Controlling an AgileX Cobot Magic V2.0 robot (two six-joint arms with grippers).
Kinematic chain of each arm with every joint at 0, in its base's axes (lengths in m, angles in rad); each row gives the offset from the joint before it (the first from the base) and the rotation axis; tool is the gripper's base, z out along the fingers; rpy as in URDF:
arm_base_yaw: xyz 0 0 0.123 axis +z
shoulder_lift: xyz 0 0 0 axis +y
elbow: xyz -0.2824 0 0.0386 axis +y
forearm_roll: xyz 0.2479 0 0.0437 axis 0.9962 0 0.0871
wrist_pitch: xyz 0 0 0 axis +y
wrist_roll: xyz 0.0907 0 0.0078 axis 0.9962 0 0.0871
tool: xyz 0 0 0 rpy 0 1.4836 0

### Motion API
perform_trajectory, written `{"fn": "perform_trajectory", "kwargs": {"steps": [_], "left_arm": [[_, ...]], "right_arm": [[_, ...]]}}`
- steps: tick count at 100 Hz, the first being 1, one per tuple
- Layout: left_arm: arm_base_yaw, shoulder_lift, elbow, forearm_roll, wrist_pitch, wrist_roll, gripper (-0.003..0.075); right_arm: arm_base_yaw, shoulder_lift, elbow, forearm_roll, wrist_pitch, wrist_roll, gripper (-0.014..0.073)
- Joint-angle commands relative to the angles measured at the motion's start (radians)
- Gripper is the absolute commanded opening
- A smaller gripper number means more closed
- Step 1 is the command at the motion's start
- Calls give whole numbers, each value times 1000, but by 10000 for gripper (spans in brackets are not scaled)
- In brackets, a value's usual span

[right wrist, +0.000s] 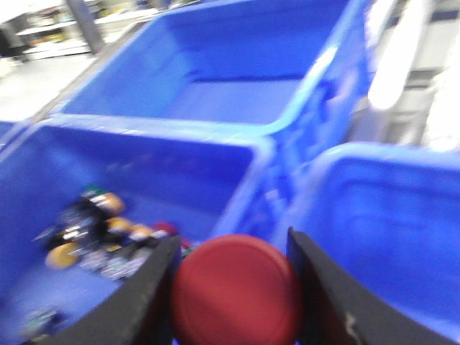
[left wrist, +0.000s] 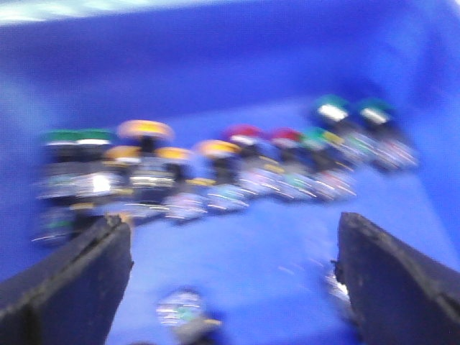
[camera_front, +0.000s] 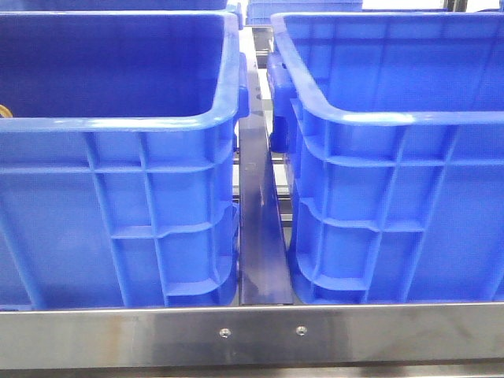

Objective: Pick red and yellow buttons and place in box
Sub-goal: 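Carry the red button with the right gripper over the empty crate, then lower the red button into the empty crate and open the right gripper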

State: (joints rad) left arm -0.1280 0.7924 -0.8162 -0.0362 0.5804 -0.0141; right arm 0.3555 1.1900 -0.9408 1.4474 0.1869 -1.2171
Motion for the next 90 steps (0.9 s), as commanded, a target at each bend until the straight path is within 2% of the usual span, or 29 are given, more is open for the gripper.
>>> {"fn": "perform_trajectory", "kwargs": {"steps": [1,16,23,35,54,59,74,90], "left_arm": [[51,-72,8,-4,-124,-10,545],[73,-121,26,-3,-150,-10,542],[73,-123,26,-3,-150,-10,504],[73,-123,26,-3,-152,-8,358],[73,-123,26,-3,-151,-8,39],[73,-123,26,-3,-151,-7,-19],[73,-123,26,-3,-151,-7,-19],[73,-123,26,-3,-151,-7,-19]], "right_arm": [[-6,-23,-35,29,-107,-59,166],[-6,-19,-16,29,-309,-101,162],[-6,-6,-4,29,-403,-101,162],[-6,47,0,22,-488,-101,162],[-6,173,0,-77,-527,-98,162],[-6,209,-1,-78,-566,-98,162],[-6,302,-1,-116,-639,-32,162],[-6,381,-1,-278,-655,147,162]]}}
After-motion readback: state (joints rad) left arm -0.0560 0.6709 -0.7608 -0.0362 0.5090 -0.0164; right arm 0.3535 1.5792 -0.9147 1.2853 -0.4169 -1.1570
